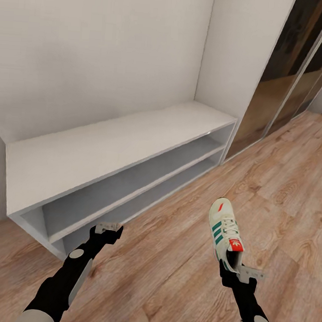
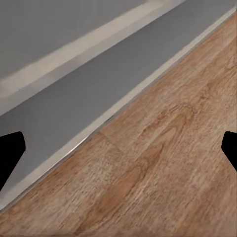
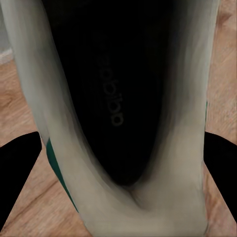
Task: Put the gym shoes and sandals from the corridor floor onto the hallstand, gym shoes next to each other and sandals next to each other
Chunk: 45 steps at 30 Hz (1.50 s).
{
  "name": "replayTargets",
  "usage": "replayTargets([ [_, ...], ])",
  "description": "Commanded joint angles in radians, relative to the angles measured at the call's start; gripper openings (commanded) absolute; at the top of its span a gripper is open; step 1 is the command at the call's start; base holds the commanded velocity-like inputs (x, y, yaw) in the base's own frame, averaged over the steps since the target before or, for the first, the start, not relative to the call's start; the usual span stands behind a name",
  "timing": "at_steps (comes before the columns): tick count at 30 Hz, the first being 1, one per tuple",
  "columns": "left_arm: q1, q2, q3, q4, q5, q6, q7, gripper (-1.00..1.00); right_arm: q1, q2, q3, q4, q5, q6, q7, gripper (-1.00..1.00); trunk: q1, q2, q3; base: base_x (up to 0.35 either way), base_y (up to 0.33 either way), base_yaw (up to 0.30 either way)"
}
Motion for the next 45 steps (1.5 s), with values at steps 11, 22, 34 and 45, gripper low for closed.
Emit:
replayTargets([
  [11, 0.000, -0.001, 0.000, -0.001, 0.001, 0.006, -0.004, 1.00, 0.000, 0.000, 0.000, 0.000, 0.001, -0.003, -0.001, -1.00, -0.035, 0.063, 0.040, 0.000, 0.000, 0.231],
  [22, 0.000, -0.001, 0.000, -0.001, 0.001, 0.005, -0.004, 1.00, 0.000, 0.000, 0.000, 0.000, 0.001, -0.003, -0.001, -1.00, -0.054, 0.098, 0.069, 0.000, 0.000, 0.208],
  [34, 0.000, -0.001, -0.002, -0.001, 0.001, 0.004, -0.004, 1.00, 0.000, 0.000, -0.001, 0.000, 0.001, -0.003, -0.001, -1.00, -0.054, 0.098, 0.086, -0.167, 0.000, 0.148],
  [45, 0.000, -0.001, -0.002, -0.001, 0.001, 0.005, -0.003, 1.00, 0.000, 0.000, -0.002, 0.000, 0.001, -0.003, -0.001, -1.00, -0.054, 0.098, 0.103, -0.248, 0.000, 0.115],
])
